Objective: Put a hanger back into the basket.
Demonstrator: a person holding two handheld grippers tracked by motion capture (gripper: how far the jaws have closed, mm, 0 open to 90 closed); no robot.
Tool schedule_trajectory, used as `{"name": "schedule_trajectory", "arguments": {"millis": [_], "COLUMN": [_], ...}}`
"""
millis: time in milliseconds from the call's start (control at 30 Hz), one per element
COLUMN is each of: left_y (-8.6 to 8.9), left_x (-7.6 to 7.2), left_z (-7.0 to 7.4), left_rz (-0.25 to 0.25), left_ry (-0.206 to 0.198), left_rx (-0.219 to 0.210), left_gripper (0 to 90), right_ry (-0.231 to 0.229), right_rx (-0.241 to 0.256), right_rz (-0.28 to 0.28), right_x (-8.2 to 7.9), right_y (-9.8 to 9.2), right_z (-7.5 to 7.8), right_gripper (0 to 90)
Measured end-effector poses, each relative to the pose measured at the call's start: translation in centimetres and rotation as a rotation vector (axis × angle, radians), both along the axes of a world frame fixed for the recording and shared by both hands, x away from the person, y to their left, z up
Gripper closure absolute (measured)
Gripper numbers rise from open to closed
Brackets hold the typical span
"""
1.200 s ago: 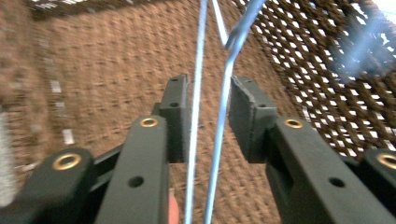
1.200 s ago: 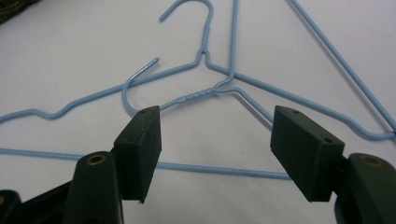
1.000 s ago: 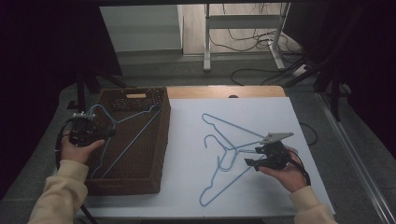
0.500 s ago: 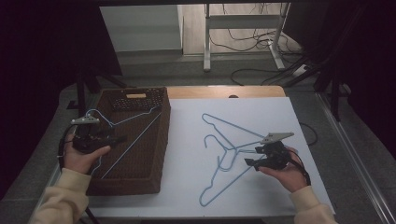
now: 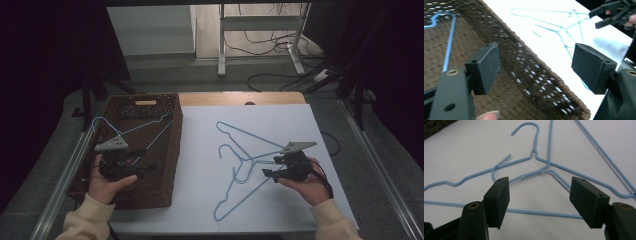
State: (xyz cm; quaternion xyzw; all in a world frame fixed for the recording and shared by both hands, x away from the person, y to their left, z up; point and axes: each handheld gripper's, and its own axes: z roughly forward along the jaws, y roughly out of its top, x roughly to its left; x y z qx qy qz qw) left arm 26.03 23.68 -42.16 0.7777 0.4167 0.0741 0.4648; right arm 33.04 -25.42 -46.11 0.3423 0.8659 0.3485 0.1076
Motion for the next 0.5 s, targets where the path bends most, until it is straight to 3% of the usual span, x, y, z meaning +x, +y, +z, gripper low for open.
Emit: {"name": "schedule_trajectory", "arguments": {"millis": [267,500], "left_y": [-2.0,-1.9], "left_x": [-0.3,-0.3], "left_z": [-1.1,-0.8], "left_rz": [-0.025,-0.021], "left_ry": [0.013,0.001], "left_rx": [0.041,0.041], "left_gripper": [22.1,22.1], "right_ry": [-0.031,-0.042], "right_rx": [0.036,0.041], "right_rz": [0.027,0.039], "right_x": [-0.7,-1.1], "right_y": [0.2,0.1], "right_z": [0.8,1.1], "right_gripper": [32.2,32.1]}}
